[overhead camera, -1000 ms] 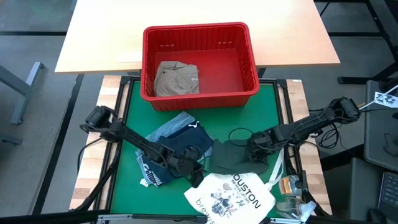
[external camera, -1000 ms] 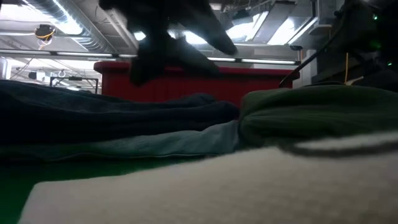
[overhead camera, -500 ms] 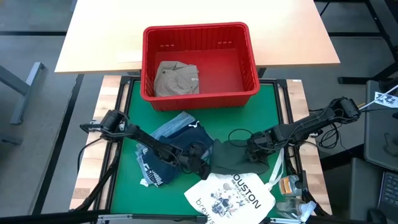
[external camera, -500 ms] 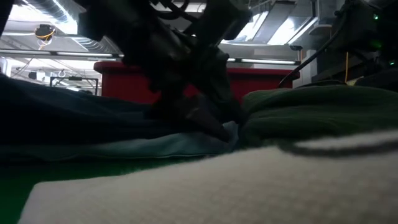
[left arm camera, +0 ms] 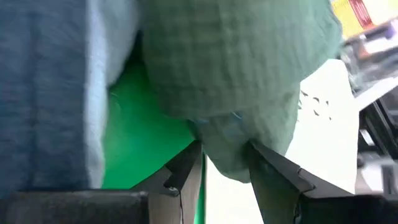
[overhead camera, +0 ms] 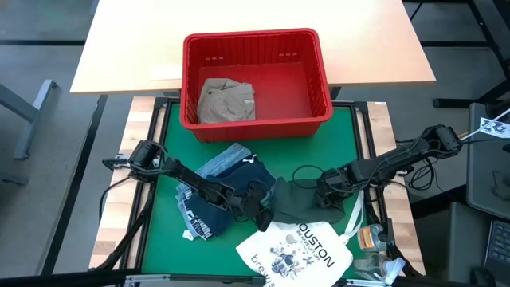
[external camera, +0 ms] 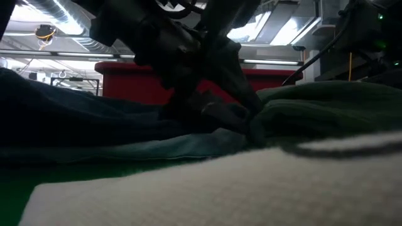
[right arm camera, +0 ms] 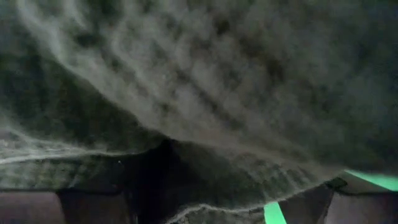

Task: Fold Laundry from Bin
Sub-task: Stack the dark green shirt on top of the gray shorts

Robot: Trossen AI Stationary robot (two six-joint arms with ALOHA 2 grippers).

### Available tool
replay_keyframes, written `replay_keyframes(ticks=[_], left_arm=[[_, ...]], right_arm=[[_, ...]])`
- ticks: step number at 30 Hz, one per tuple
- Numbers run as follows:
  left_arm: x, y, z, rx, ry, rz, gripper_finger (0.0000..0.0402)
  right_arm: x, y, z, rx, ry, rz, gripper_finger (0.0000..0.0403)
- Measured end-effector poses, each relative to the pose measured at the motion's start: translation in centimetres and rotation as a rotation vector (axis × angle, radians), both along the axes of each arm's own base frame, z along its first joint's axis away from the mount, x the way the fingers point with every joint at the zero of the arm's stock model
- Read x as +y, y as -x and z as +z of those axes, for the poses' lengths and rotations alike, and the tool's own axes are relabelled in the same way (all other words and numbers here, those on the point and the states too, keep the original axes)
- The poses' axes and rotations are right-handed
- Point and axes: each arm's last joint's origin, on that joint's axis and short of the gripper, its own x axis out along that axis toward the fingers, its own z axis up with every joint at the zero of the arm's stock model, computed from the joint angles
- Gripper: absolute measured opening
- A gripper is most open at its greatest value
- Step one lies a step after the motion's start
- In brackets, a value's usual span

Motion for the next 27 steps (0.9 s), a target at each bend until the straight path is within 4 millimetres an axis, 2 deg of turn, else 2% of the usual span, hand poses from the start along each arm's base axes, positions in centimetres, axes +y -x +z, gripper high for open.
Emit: replay_keyframes(ticks=[7, 14, 18, 27], left_arm=[[-0.1, 0.0, 0.0, 0.012, 0.024, -0.053, 0.0125], [0.4, 0.1, 1.8, -0.017, 0.088, -0.104, 0.0125], [1.0, 0.0, 2.9, -0.049, 0.088, -0.086, 0.0125], [2.1, 0.1, 2.4, -0.006, 0.006, 0.021, 0.0125]], right_arm=[[0.0, 0.0, 0.0, 0.001, 0.001, 0.000, 0.0264], [0.0, 0.0, 0.0, 0.001, 0.001, 0.000, 0.0264], [0.0, 0.0, 0.0, 0.001, 0.001, 0.001, 0.0264], [0.0, 0.0, 0.0, 0.001, 0.002, 0.001, 0.0264]])
